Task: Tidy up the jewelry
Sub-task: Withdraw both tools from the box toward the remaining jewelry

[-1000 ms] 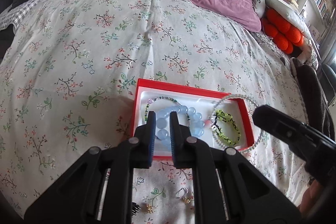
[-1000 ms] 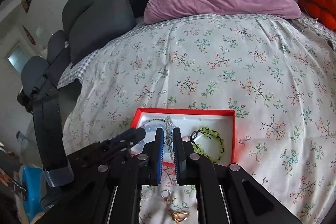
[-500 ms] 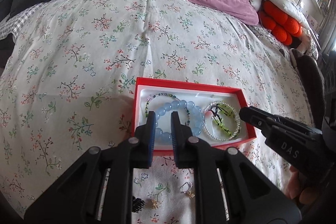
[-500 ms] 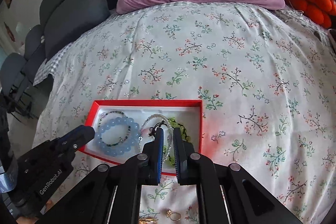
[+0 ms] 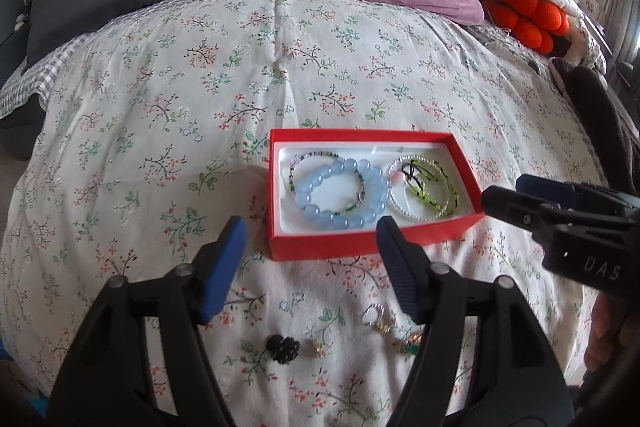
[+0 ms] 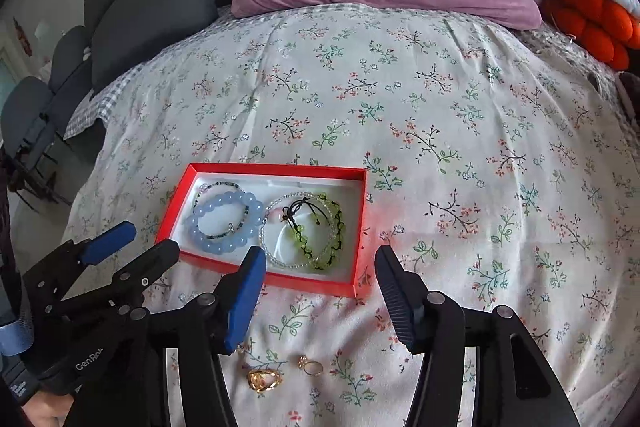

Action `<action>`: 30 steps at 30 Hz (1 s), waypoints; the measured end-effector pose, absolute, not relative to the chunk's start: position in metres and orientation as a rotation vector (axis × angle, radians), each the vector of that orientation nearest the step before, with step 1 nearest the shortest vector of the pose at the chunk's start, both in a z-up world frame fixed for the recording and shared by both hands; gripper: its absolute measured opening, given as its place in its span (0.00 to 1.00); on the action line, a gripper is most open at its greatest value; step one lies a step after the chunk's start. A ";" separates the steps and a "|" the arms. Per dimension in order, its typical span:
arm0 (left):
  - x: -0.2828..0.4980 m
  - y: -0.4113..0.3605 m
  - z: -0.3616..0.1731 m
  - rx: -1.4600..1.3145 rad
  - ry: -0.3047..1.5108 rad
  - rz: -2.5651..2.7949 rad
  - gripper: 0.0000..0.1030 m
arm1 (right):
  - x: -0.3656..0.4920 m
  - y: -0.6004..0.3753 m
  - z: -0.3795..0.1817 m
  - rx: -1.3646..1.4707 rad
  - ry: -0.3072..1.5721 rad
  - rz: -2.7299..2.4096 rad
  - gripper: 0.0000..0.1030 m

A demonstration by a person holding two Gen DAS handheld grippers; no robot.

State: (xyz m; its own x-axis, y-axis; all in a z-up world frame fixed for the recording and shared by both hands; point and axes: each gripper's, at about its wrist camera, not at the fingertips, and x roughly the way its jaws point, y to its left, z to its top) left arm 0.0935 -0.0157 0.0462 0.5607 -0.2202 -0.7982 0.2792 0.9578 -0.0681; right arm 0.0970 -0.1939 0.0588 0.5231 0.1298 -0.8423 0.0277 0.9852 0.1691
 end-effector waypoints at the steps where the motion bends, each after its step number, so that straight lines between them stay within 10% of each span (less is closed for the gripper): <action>1: 0.091 -0.016 0.046 0.076 0.933 -0.295 0.69 | 0.094 -0.195 0.059 0.169 1.026 0.063 0.57; 30: 0.042 0.012 0.042 0.160 1.026 -0.243 0.99 | 0.039 -0.164 0.061 -0.007 1.039 0.056 0.83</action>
State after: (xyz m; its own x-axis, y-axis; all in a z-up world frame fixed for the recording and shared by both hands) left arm 0.0424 0.0125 0.0417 0.4946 -0.1251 -0.8601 0.2743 0.9615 0.0179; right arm 0.0389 -0.1645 0.0610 0.5060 0.0427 -0.8615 -0.0498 0.9986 0.0203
